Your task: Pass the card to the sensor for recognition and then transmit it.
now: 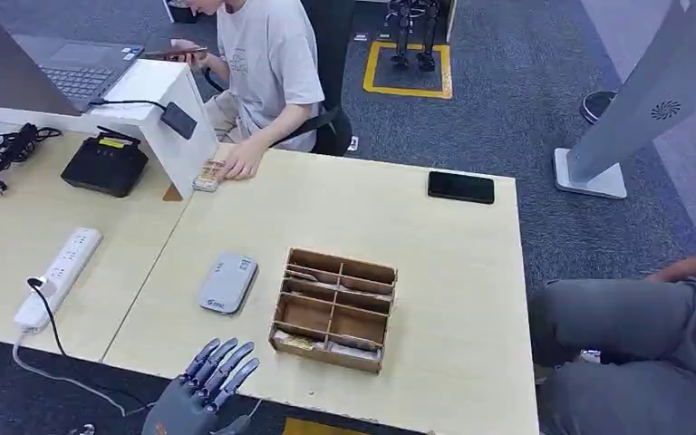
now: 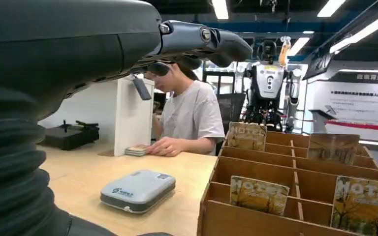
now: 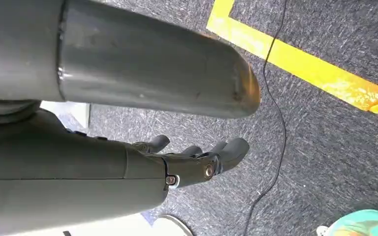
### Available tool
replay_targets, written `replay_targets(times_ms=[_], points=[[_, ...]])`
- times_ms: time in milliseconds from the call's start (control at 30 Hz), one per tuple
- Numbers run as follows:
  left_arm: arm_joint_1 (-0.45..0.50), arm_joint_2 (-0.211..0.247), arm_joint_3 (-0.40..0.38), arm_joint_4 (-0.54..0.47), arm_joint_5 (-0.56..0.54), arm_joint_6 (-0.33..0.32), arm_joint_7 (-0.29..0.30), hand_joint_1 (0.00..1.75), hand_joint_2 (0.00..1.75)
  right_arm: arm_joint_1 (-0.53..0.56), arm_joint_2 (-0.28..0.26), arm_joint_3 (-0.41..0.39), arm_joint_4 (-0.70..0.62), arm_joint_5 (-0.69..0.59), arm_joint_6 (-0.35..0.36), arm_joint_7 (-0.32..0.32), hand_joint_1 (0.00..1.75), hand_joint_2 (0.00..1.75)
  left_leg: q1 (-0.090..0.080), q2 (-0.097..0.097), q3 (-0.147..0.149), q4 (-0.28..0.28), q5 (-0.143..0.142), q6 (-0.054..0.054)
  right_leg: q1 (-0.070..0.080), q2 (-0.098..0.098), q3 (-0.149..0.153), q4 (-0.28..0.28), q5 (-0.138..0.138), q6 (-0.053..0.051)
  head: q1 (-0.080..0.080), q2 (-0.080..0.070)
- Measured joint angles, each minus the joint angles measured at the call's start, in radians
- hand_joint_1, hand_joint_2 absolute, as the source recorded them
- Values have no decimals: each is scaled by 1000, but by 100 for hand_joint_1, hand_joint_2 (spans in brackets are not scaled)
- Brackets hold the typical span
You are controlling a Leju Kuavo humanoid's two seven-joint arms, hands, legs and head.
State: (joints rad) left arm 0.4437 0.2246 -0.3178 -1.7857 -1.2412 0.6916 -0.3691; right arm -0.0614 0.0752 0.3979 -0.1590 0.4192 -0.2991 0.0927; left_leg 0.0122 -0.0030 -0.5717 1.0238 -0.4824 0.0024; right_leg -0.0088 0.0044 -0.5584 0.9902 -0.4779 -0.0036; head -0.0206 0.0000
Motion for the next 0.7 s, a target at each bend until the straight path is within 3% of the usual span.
replay_targets(times_ms=[100, 300, 367, 500, 700], points=[[-12, -14, -18, 17, -163, 1, 84, 0, 175, 0, 0, -4, 0, 3, 0, 0, 0, 0, 0, -1, 0, 0, 0, 0, 0, 0, 0, 0, 0, 0, 0, 0], [-58, -32, -104, 68, -234, 2, 192, 0, 175, 0, 3, -5, 0, 11, 2, 3, 0, 0, 0, -1, 0, 0, 0, 0, 0, 0, 0, 0, 0, 0, 0, 0], [-78, -30, -132, 84, -197, 2, 186, 0, 175, -1, 4, -5, 0, 13, 1, 3, 0, 0, 0, -1, 0, 0, 0, 0, 0, -1, 0, 0, 0, 0, -1, 0], [-115, -26, -164, 133, -100, 2, 104, 0, 175, -1, 6, -5, 0, 21, 2, 3, 0, 0, 0, -1, 0, 0, 0, 0, 0, -1, 0, 0, 0, 0, -1, 0], [-162, -104, -139, 231, -64, 3, 22, 0, 175, -1, 10, -6, 0, 27, 6, 9, 0, 0, -1, -1, 0, 0, 0, 0, -1, 0, 0, 0, 0, 0, -1, 0]])
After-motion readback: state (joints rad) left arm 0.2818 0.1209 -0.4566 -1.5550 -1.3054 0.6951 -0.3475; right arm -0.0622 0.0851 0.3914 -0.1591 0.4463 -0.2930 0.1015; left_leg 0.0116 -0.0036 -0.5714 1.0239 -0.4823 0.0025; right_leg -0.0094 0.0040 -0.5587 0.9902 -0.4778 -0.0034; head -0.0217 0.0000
